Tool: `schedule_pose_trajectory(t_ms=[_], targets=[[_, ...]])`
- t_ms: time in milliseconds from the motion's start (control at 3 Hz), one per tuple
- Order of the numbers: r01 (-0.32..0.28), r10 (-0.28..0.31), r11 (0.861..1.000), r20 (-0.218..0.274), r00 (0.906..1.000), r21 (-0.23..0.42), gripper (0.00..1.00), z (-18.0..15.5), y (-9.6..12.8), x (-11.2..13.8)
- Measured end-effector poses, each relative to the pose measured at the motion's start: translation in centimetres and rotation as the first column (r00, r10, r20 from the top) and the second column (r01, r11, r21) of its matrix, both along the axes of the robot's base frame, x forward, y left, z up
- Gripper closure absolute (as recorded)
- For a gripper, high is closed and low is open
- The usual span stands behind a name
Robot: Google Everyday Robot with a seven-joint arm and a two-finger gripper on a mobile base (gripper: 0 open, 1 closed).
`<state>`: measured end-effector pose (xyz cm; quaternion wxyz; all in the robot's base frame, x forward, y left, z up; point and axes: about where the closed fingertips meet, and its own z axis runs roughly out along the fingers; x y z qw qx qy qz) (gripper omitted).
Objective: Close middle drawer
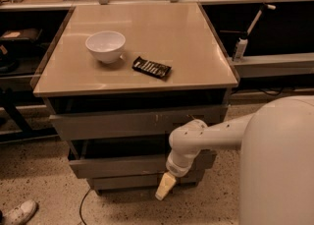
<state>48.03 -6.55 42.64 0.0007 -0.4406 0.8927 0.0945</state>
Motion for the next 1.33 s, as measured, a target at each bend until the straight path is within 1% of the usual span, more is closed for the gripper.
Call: schedule_pose_trajectory(t_ms=[333,667,1333], targets=[[0.000,0.000,1.000,0.000,1.0000,0.000,0.00,0.00,0.00,0.00],[0.000,0.000,1.000,0.000,1.0000,0.000,0.19,-0.01,0.00,-0.01],[0.000,0.000,1.000,0.000,1.0000,0.000,0.66,-0.01,0.00,0.00]])
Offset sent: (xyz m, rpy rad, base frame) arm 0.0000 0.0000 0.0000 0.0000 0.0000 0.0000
